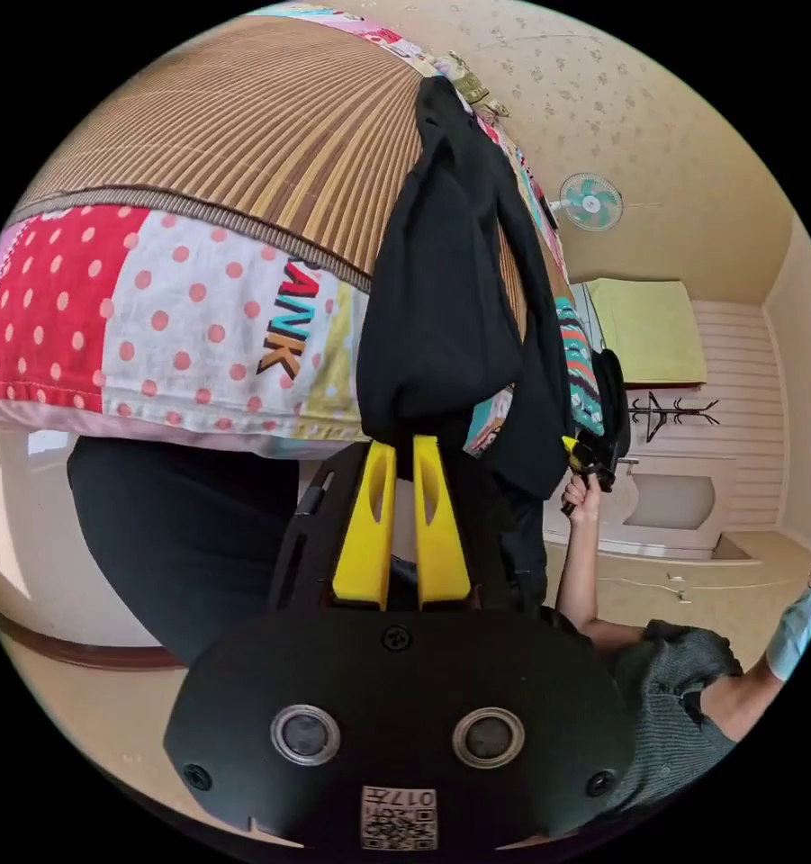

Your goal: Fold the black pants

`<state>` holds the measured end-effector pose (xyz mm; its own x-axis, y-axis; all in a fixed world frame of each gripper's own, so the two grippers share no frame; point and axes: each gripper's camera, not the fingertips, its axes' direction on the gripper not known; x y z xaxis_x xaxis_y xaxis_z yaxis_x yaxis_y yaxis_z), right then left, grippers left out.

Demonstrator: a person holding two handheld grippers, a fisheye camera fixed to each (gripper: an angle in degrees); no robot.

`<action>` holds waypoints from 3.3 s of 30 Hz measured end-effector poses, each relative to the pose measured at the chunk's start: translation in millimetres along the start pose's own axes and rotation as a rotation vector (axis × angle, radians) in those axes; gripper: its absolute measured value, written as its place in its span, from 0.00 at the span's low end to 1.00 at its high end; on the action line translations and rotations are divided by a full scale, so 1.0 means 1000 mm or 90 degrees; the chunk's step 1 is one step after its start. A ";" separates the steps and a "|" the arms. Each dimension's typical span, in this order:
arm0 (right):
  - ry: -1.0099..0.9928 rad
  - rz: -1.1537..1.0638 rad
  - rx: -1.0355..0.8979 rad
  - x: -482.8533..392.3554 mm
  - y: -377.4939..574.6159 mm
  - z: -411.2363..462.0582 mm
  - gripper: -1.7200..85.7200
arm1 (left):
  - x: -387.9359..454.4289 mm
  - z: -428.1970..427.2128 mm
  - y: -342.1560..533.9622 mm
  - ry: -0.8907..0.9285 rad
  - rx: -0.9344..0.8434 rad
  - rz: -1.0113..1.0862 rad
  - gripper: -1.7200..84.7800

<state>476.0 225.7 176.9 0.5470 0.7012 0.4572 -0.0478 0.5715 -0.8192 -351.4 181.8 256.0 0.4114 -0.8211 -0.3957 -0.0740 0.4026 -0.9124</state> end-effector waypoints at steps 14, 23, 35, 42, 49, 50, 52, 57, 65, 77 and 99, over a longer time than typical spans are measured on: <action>-0.127 0.025 0.066 0.032 -0.001 -0.051 0.04 | -0.036 -0.070 0.058 -0.334 -0.135 -0.084 0.04; -0.312 -0.128 0.084 0.019 0.002 -0.092 0.04 | 0.108 0.021 0.011 -0.235 0.009 0.291 0.15; -0.190 0.032 0.108 0.074 0.050 -0.132 0.05 | 0.101 0.075 -0.041 -0.268 -0.088 0.315 0.07; -0.341 -0.026 0.187 0.095 0.075 -0.143 0.05 | 0.060 0.087 -0.030 -0.209 -0.255 0.257 0.08; -0.316 -0.250 0.019 -0.034 0.048 -0.085 0.05 | 0.077 0.000 -0.012 0.105 -0.052 0.274 0.17; -0.297 -0.271 -0.032 -0.057 0.039 -0.056 0.05 | 0.082 -0.003 -0.022 0.145 -0.061 0.270 0.19; -0.265 -0.300 -0.104 -0.087 0.027 -0.009 0.05 | 0.086 0.001 -0.040 0.170 -0.080 0.259 0.22; -0.156 -0.335 -0.329 -0.137 0.006 0.114 0.05 | 0.077 0.022 -0.071 0.114 -0.156 0.228 0.16; 0.108 -0.216 -0.086 -0.127 -0.163 0.067 0.05 | 0.061 0.008 -0.066 0.129 -0.097 0.209 0.06; 0.517 -0.111 0.140 -0.125 -0.345 0.264 0.08 | 0.103 0.015 -0.053 0.109 -0.035 0.244 0.06; 0.043 -0.305 0.056 -0.203 -0.124 0.401 0.08 | -0.017 -0.030 0.008 0.077 0.072 0.016 0.12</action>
<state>35.8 183.8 324.8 0.5772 0.3229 0.7501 0.1536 0.8592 -0.4881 -386.3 187.1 252.6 0.2977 -0.8505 -0.4337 0.0222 0.4603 -0.8875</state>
